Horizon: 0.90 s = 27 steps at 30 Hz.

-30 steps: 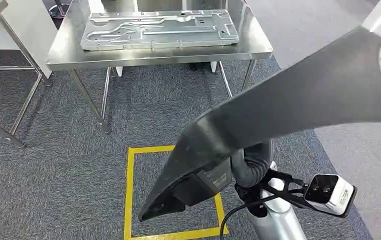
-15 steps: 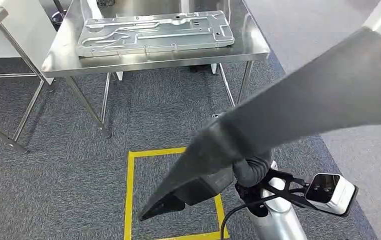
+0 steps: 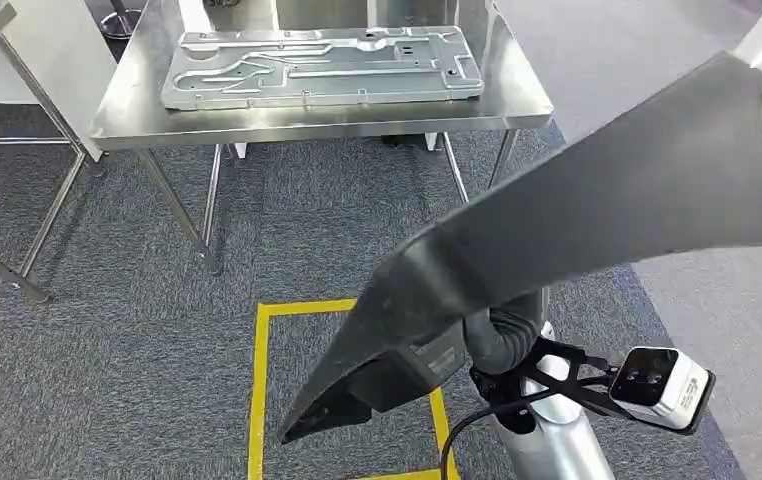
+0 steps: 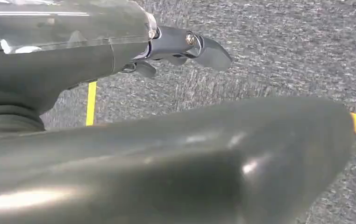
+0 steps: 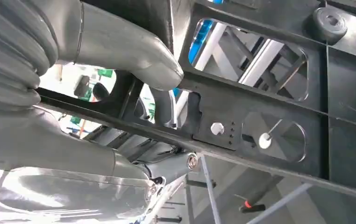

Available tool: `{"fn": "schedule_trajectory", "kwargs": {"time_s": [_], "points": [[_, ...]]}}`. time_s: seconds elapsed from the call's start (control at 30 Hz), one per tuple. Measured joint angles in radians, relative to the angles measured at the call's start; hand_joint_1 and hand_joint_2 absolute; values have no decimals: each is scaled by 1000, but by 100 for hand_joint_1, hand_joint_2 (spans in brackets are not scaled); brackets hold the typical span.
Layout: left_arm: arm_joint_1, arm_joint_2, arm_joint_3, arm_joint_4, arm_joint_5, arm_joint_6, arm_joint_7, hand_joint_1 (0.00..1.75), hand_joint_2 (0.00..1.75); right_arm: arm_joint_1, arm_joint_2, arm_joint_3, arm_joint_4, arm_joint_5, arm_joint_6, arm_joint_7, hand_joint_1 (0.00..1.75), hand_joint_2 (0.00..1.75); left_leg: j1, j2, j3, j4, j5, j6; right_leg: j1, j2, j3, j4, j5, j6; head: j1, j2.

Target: Take the parts from the cabinet and place them on the table.

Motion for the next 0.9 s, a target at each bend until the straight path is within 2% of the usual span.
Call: {"fn": "schedule_trajectory", "kwargs": {"time_s": [0.07, 0.1, 0.13, 0.23, 0.27, 0.3, 0.33, 0.37, 0.4, 0.43, 0.47, 0.5, 0.53, 0.57, 0.6, 0.63, 0.67, 0.73, 0.77, 0.8, 0.83, 0.9], "points": [[-1, -1, 0, 0, 0, -1, 0, 0, 0, -2, 0, 0, 0, 0, 0, 0, 150, 175, 0, -4, 14, 0, -8, -5, 1, 0, 90, -194, 106, -10, 0, 0], [-1, -2, 0, 0, 0, -2, 0, 0, 0, -4, 0, 0, 0, 0, 0, 0, 150, 175, 0, -4, 18, 0, -12, -9, 3, 0, 124, -271, 131, -17, 0, 0], [-3, -2, 0, 0, 0, -4, 0, 0, 0, -6, 0, 0, 0, 0, 1, 0, 150, 175, -7, -5, 17, 2, -16, -16, 10, -1, 131, -284, 117, -19, 0, 0], [-2, -2, 0, 0, -1, -4, 0, 0, 0, -6, 0, 0, 0, 0, 1, 0, 150, 175, -3, -3, 22, -6, -19, -33, 14, 3, 128, -283, 114, -34, 0, 0], [-3, -2, 0, 0, -1, -4, 0, 0, 0, -7, 0, 0, -1, -1, 1, 0, 150, 175, -6, -2, 27, -6, -24, -40, 5, 3, 136, -295, 118, -41, 0, 0], [-3, -2, 0, 0, -1, -3, 0, 0, 0, -6, 0, 0, 0, -1, 1, 0, 150, 175, -2, 1, 24, 13, -34, -42, 2, 1, 145, -302, 119, -47, 0, 0], [-4, -3, 0, 0, -1, -3, 0, 0, 0, -8, 0, 0, 0, -1, 0, 0, 150, 175, -3, 1, 1, 63, -64, -43, 2, -1, 149, -303, 116, -53, 0, 0], [-4, -3, 0, 0, -1, -3, 0, 0, 0, -8, 0, 0, 0, -3, 0, 0, 150, 175, -2, 1, -38, 140, -102, -46, 3, -1, 150, -303, 114, -56, 0, 0], [-3, -2, 0, 0, -1, -3, 0, 0, 0, -6, 0, 0, 0, -3, -1, 0, 150, 175, -2, 1, -90, 235, -143, -50, 5, -2, 151, -302, 112, -59, 0, 0], [-2, -2, 0, 0, -1, -3, 0, 0, 0, -5, 0, 0, 0, -3, -1, 0, 150, 175, -2, 1, -132, 307, -162, -52, 6, -2, 151, -301, 110, -59, 0, 0], [1, -2, 0, 0, -1, -3, 0, 0, 0, -4, 0, 0, 0, -4, -2, 0, 150, 175, -2, 1, -152, 329, -154, -52, 6, -1, 152, -301, 108, -60, 0, 0], [3, -2, 0, 0, -1, -3, 0, 0, 0, -3, 0, 0, 0, -4, -2, 0, 150, 175, -2, 1, -147, 304, -126, -52, 7, 0, 156, -300, 105, -59, 0, 0], [2, -2, 0, 0, -1, -3, 0, 0, 0, -3, 0, 0, 0, -5, -2, 0, 150, 175, -2, 1, -116, 229, -73, -50, 7, 1, 161, -298, 100, -57, 0, 0], [1, -2, 0, 0, -1, -3, 0, 0, 0, -3, 0, 0, 0, -6, -2, 0, 150, 175, -2, 2, -67, 122, -13, -46, 7, 1, 168, -295, 94, -54, 0, 0], [0, -2, 0, 0, -2, -1, 0, 0, 0, -3, 0, 0, 0, -6, -2, 0, 150, 175, -2, 4, -26, 27, 27, -41, 7, 1, 173, -292, 87, -50, 0, 0], [0, -2, 0, 0, -2, 0, 1, 0, 0, -3, 0, 0, 0, -6, -2, 0, 150, 175, -7, 4, -18, 14, 6, -35, 13, 0, 172, -288, 84, -45, 0, 0], [-1, -2, 0, 0, -2, 0, 1, 0, 0, -4, 0, 0, 0, -6, -2, 0, 150, 175, -10, 2, -18, 11, 12, -28, 13, 2, 167, -287, 85, -40, 0, 0], [-1, -2, 0, 0, -4, 0, 2, 0, 0, -3, 0, 0, 0, -6, -2, 0, 150, 175, -11, 1, -22, 12, 10, -22, 11, 1, 167, -289, 84, -32, 0, 0], [0, -2, 0, 0, -5, 0, 2, 0, 0, -4, 0, 0, 0, -6, -2, 0, 150, 175, -8, 1, -19, 7, 12, -15, 14, 1, 169, -289, 81, -25, 0, 0], [2, -5, 0, 0, -5, 0, 2, 0, 0, -3, 0, 0, -1, -6, -2, 0, 150, 175, -2, 1, -11, 0, 15, -10, 10, 2, 171, -280, 72, -19, 0, 0], [1, -5, 0, 0, -6, 0, 1, 0, 0, -4, 0, 0, -1, -6, -3, 0, 150, 175, -2, 2, -9, -1, 13, -4, 11, 2, 152, -239, 48, -13, 0, 0], [-1, -5, 0, 0, -8, 0, 0, 0, 0, 0, 0, 0, -1, -6, -3, 0, 150, 175, -3, 2, -9, -1, 11, 0, 3, 2, 62, -73, -26, -3, 0, 0]]}}
